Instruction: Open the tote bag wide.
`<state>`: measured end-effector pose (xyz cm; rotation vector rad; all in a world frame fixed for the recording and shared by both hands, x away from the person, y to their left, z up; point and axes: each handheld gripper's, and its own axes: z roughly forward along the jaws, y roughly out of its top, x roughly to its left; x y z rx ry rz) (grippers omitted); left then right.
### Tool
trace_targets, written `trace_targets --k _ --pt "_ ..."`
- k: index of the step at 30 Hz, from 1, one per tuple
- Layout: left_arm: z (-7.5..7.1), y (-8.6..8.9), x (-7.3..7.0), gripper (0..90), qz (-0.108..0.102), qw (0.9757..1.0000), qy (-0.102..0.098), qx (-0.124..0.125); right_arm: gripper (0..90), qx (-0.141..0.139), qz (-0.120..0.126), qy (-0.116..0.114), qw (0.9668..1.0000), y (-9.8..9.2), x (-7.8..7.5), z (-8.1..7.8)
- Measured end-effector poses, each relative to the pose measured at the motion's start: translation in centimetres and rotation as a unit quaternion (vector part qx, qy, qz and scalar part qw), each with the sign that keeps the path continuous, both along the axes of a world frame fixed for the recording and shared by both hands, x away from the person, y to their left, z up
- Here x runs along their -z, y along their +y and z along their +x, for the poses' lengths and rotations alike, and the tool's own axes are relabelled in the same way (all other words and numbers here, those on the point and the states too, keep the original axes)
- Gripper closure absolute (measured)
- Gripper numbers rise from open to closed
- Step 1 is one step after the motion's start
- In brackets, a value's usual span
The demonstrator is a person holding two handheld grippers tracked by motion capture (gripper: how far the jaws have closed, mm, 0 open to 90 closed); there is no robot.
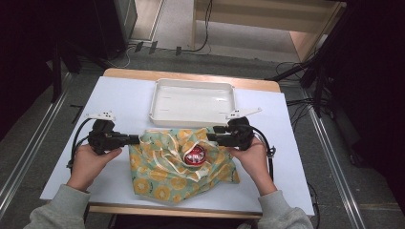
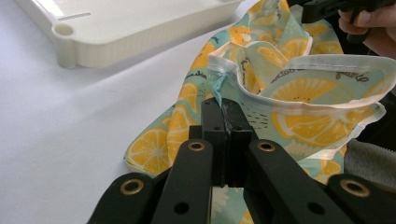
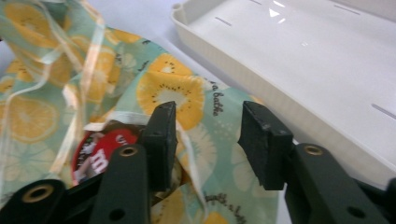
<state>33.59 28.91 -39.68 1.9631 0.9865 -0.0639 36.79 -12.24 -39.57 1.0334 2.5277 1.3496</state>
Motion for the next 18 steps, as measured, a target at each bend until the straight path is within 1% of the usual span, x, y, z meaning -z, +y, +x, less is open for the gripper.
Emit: trace_targets --k 2,5,8,12,13,14,15,16,17,18 --pt "-0.1 0.1 0.0 90.0 0.002 1.0 -0.002 0.003 54.1 0.004 -0.002 0.005 1.0 -0.1 0.3 0.4" --pt "-0.1 0.2 0.1 90.0 0.0 1.0 -0.005 0.0 49.6 0.013 -0.012 0.009 0.9998 -0.3 0.8 0.7" --pt "-0.1 0.2 0.1 90.0 -0.001 1.0 -0.006 0.0 44.9 0.016 -0.016 0.014 0.9997 -0.4 1.2 1.0" --pt "0.0 0.3 0.1 90.0 0.001 1.0 -0.007 0.0 41.1 0.016 -0.026 0.027 0.9992 -0.6 1.9 1.3" --pt "0.0 0.3 0.1 90.0 0.001 1.0 -0.008 0.0 41.8 0.016 -0.028 0.031 0.999 -0.6 2.1 1.4" --pt "0.0 0.3 0.1 90.0 0.0 1.0 -0.008 -0.001 48.8 0.014 -0.027 0.034 0.999 -0.6 2.3 1.5" --pt "0.0 0.2 0.1 90.0 -0.001 1.0 -0.009 -0.001 59.2 0.007 -0.025 0.036 0.999 -0.7 2.4 1.5" --pt "0.0 0.2 0.1 90.0 0.0 1.0 -0.009 -0.001 65.9 0.005 -0.025 0.033 0.9991 -0.7 2.3 1.3" --pt "0.0 0.3 0.1 90.0 0.001 1.0 -0.009 -0.001 74.4 0.006 -0.028 0.025 0.9993 -0.7 2.2 1.2" --pt "0.0 0.3 0.1 90.0 0.003 0.9999 -0.01 -0.002 79.6 0.009 -0.027 0.018 0.9995 -0.7 2.0 1.1"
